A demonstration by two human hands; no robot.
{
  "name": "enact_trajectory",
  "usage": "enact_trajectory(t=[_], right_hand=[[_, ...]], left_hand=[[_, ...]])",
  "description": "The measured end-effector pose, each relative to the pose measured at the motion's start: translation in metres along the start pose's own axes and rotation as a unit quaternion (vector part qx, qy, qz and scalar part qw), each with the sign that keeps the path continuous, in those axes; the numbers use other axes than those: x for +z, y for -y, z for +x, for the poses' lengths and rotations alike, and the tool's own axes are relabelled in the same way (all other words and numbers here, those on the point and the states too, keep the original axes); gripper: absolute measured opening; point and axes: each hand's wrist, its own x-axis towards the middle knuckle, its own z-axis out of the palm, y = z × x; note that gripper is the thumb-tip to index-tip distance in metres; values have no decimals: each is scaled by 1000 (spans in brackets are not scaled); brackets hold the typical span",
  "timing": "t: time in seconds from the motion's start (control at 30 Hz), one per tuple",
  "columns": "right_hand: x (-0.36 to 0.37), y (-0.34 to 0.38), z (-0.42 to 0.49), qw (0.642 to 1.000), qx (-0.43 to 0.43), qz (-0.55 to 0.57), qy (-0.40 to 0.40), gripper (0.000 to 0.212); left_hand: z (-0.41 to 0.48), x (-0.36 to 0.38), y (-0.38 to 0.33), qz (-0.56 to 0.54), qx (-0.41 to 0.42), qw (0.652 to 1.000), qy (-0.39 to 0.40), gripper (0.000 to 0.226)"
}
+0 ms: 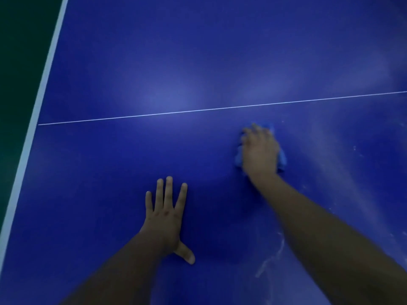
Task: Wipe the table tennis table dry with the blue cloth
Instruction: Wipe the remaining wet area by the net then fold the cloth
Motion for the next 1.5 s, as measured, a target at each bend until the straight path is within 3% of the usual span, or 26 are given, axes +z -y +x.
enact_trajectory(t=[0.07, 0.2, 0.23, 0.3, 0.4, 0.47, 0.5, 0.57, 0.63, 0.73, 0.8, 0.87, 0.93, 1.03, 1.07, 1.1, 1.13, 1.2, 1.27, 1.37, 1.5], right_hand=[[-11, -48, -6, 996, 70, -17, -61, 44], [-12, -42, -11, 990, 132, 1, -48, 34], [-12, -24, -5, 994, 102, -6, -35, 33], [-6, 23, -7, 998, -53, -34, 12, 31], [4, 84, -52, 947, -305, -19, 98, 36], [-1, 68, -49, 933, -354, 3, 71, 42], [-5, 47, -33, 947, -321, -12, 21, 43], [-14, -4, 14, 989, -136, -23, -46, 48], [-24, -53, 58, 999, -9, -28, -21, 65], [-27, -45, 80, 999, -41, -9, 28, 69], [-27, -11, 56, 988, -140, 24, 62, 58], [-23, 9, -5, 941, -320, 48, 103, 53], [-25, 5, -91, 859, -487, 45, 151, 51], [-36, -30, -149, 729, -645, 21, 230, 49], [-35, -38, -134, 714, -661, 15, 230, 52], [-31, -42, -107, 732, -647, 12, 213, 56], [-23, -42, -71, 779, -601, 16, 179, 60], [-14, -39, 12, 890, -442, 15, 114, 65], [-9, -30, 72, 945, -311, 10, 99, 67], [-3, 13, 92, 955, -277, 9, 107, 66], [2, 97, 35, 894, -422, 43, 148, 60]], left_hand=[[0, -1, 1, -5, 2, 1000, 7, 175], [-2, -4, 1, -14, 6, 1000, 11, 174], [-2, -4, 1, -15, 6, 1000, 10, 174], [-3, -5, 0, -13, 4, 1000, 12, 175], [-2, -5, -1, -12, -6, 1000, 12, 176], [-2, -5, -1, -13, -7, 1000, 13, 176], [-1, -5, -1, -15, -5, 1000, 13, 176], [0, -5, 0, -19, 2, 1000, 15, 175], [1, -3, 1, -23, 8, 1000, 14, 175], [-1, -2, 1, -21, 8, 1000, 10, 175], [0, -1, 1, -19, 7, 1000, 2, 175], [0, 0, 2, -15, 6, 1000, -2, 175], [0, 0, 2, -15, 5, 1000, -6, 175], [1, 1, 2, -19, 8, 1000, -12, 175], [1, 1, 2, -19, 7, 1000, -12, 175], [1, 1, 2, -19, 8, 1000, -13, 175], [0, 1, 2, -18, 10, 1000, -13, 175], [0, 1, 1, -14, 14, 1000, -13, 175], [1, 2, 1, -12, 11, 1000, -16, 176], [0, 4, 1, -13, 8, 1000, -17, 176], [1, 3, 1, -16, 3, 999, -37, 178]])
